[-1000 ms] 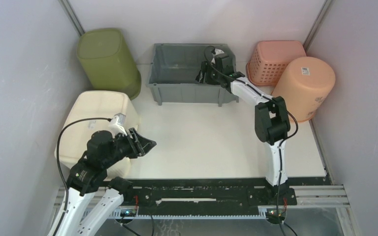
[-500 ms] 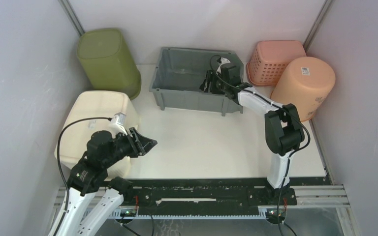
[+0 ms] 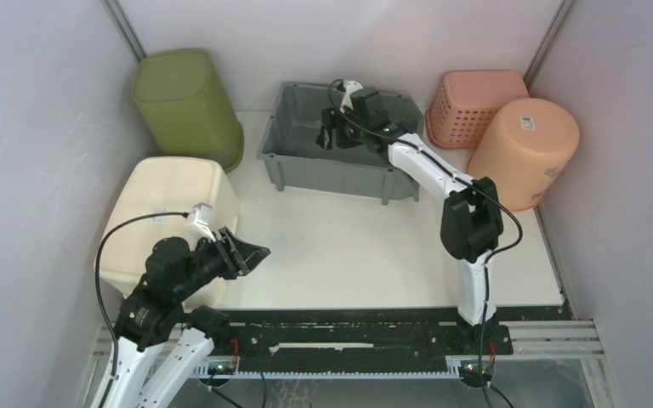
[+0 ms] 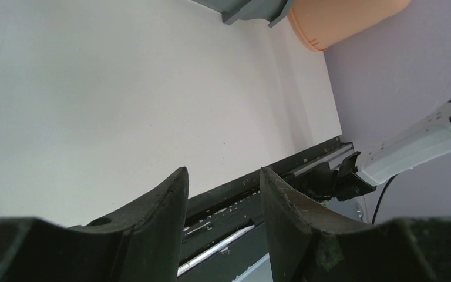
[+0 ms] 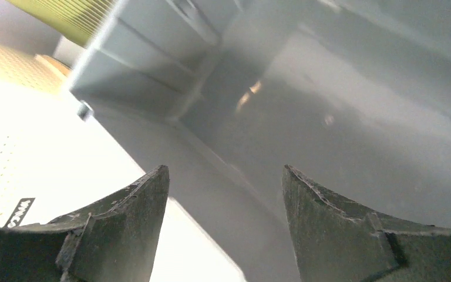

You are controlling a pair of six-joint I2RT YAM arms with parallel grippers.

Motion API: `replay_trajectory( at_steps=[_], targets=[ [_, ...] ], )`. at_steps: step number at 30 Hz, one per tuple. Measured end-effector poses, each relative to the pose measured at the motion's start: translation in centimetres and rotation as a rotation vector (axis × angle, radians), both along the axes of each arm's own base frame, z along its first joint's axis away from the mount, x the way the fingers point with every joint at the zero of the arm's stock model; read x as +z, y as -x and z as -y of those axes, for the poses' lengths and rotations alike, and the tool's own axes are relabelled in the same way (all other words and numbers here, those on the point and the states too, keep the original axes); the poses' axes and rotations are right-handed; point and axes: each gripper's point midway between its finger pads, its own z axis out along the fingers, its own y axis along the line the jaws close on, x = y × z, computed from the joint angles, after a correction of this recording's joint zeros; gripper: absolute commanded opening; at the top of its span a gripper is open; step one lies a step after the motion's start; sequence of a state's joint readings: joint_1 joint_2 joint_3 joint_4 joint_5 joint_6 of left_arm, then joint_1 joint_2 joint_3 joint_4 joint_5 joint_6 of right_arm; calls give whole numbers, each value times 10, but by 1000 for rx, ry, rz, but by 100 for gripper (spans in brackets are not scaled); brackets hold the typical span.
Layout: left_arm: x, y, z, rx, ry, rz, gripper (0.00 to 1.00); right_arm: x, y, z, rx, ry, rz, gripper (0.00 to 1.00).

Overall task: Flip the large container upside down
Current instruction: Move the container to the center of the board.

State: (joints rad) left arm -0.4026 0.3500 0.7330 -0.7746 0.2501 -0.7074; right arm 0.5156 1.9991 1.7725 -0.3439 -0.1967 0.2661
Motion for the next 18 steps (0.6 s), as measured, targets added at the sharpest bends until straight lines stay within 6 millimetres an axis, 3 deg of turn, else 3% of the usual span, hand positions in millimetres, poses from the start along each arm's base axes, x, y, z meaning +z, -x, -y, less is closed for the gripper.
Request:
replay_trajectory(
  at_steps=[4,8,12,18],
  targets=[
    [2,5,-2,4,14,7,53,10,-14,-33,66,-3,50,78],
    [2,9,-3,7,22,3,53,-14,-21,-47,82,16,20,78],
    [0,11,-4,10,24,-6,53,-52,-22,-44,68,47,-57,78],
    [1,14,-5,12,33,-5,53,-67,-21,-32,37,41,-86,78]
  ],
)
